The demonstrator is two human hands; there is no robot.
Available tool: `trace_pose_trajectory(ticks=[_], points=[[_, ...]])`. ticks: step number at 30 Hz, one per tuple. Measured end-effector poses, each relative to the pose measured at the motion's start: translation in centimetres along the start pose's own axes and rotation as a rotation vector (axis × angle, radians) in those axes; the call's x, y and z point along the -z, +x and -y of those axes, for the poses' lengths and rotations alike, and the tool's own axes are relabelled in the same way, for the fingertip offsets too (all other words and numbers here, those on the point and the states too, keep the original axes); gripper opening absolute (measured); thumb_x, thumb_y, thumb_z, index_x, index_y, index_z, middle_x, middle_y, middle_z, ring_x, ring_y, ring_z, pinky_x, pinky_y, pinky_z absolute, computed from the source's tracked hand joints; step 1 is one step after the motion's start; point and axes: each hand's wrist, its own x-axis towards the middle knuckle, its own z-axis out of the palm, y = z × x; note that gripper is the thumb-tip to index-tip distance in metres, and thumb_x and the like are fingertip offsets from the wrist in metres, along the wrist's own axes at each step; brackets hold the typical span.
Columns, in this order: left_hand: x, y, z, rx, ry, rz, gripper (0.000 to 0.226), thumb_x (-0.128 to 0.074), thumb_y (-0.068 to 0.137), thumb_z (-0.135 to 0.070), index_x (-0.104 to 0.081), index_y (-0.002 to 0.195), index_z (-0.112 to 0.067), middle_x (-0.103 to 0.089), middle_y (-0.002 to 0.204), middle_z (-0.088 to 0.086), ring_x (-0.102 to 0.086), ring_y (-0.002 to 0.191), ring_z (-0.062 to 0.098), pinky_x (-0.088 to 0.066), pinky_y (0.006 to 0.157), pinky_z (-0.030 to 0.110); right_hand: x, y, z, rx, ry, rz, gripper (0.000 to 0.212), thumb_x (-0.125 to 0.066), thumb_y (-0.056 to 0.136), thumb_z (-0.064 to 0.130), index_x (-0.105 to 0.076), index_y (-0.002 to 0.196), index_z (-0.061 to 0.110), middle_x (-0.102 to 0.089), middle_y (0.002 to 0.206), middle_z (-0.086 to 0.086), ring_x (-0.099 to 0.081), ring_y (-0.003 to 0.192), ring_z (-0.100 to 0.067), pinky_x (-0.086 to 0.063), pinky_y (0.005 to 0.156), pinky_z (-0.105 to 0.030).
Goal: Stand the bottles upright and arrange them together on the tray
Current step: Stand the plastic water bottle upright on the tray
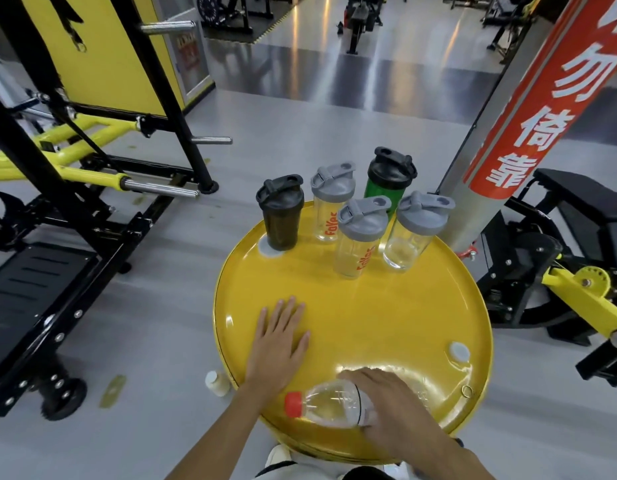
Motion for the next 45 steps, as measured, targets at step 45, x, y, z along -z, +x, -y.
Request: trace_pose_trajectory(ticks=[45], points=[[-1.4, 0.9, 0.4, 0.242, -0.032, -0.092, 0.071, -0.029, 0.094, -0.065, -0.048, 0.147, -0.022, -0.045, 0.154, 0.005, -0.029, 0.145, 0.025, -0.018, 0.117, 0.060, 4.2, 20.8, 3.5, -0.061, 0.866, -0.461, 0.076, -0.087, 0.071, 0.016, -0.047, 0.135, 0.028, -0.057, 0.128, 0.017, -0.052, 0.120, 0.001, -0.043, 0.094, -0.011]])
